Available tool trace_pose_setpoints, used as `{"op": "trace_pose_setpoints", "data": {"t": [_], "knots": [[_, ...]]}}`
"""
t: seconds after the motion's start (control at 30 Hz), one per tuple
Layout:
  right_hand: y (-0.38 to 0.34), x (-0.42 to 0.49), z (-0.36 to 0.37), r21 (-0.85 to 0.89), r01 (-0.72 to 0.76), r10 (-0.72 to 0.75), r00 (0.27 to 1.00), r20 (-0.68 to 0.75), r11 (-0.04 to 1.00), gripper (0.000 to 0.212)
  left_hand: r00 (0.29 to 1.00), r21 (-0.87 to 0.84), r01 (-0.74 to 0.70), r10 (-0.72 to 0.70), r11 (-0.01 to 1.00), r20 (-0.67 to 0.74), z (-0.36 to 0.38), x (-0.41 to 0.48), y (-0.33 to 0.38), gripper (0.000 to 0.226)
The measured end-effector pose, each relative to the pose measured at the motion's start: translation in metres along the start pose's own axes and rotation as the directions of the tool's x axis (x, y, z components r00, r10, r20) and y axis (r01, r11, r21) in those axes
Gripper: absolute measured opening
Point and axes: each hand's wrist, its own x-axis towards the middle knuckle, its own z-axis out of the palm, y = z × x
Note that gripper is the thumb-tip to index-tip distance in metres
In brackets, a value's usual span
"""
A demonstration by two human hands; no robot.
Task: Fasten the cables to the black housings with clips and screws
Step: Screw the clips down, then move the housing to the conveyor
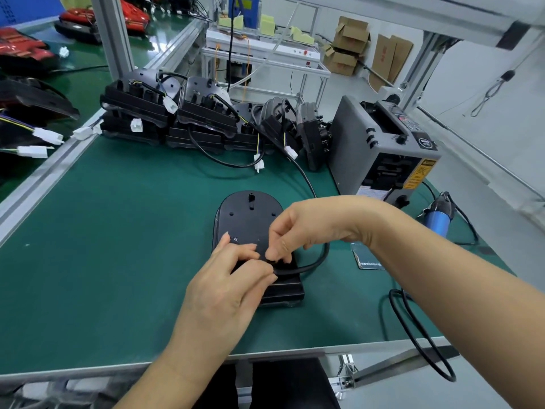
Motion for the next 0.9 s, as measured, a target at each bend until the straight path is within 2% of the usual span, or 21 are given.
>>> {"op": "trace_pose_setpoints", "data": {"t": [0.2,0.27,0.3,0.37,0.47,0.53,0.6,0.7,0.8,0.9], "knots": [[0.004,-0.006,0.01,0.076,0.024,-0.014,0.992,-0.129,0.997,0.016,1.0,-0.009,0.001,-0.001,1.0,-0.003,0.0,0.0,0.001,0.023],[0.013,-0.015,0.006,0.148,0.015,0.024,0.966,-0.259,0.989,0.018,1.0,-0.017,-0.001,0.001,1.0,-0.007,0.0,0.0,0.001,0.024],[0.02,-0.022,0.0,0.209,0.001,0.077,0.927,-0.366,0.978,0.018,1.0,-0.022,0.001,-0.001,1.0,-0.007,0.0,0.0,0.002,0.024],[0.048,-0.038,-0.017,0.289,-0.072,0.233,0.785,-0.574,0.955,0.02,1.0,-0.033,0.008,-0.008,0.999,-0.003,0.0,0.0,0.002,0.024],[0.103,-0.064,-0.045,0.224,-0.407,0.435,0.558,-0.707,0.885,0.027,1.0,-0.034,0.019,-0.019,0.999,0.007,0.0,-0.001,0.002,0.025],[0.136,-0.076,-0.055,0.198,-0.633,0.551,0.426,-0.718,0.748,0.035,1.0,-0.033,0.023,-0.022,0.999,0.013,-0.001,-0.001,0.002,0.024],[0.159,-0.081,-0.061,0.223,-0.739,0.65,0.357,-0.67,0.636,0.039,1.0,-0.034,0.025,-0.024,0.999,0.013,-0.001,0.0,0.002,0.024],[0.184,-0.076,-0.064,0.3,-0.743,0.73,0.351,-0.586,0.598,0.043,0.999,-0.027,0.025,-0.025,0.999,0.02,-0.002,0.0,0.004,0.024],[0.197,-0.069,-0.065,0.496,-0.623,0.788,0.378,-0.486,0.605,0.041,0.999,-0.008,0.025,-0.025,1.0,0.02,-0.002,0.0,0.004,0.021],[0.206,-0.065,-0.065,0.552,-0.597,0.808,0.357,-0.468,0.583,0.039,1.0,-0.002,0.019,-0.019,1.0,0.011,-0.002,0.0,0.004,0.02]]}}
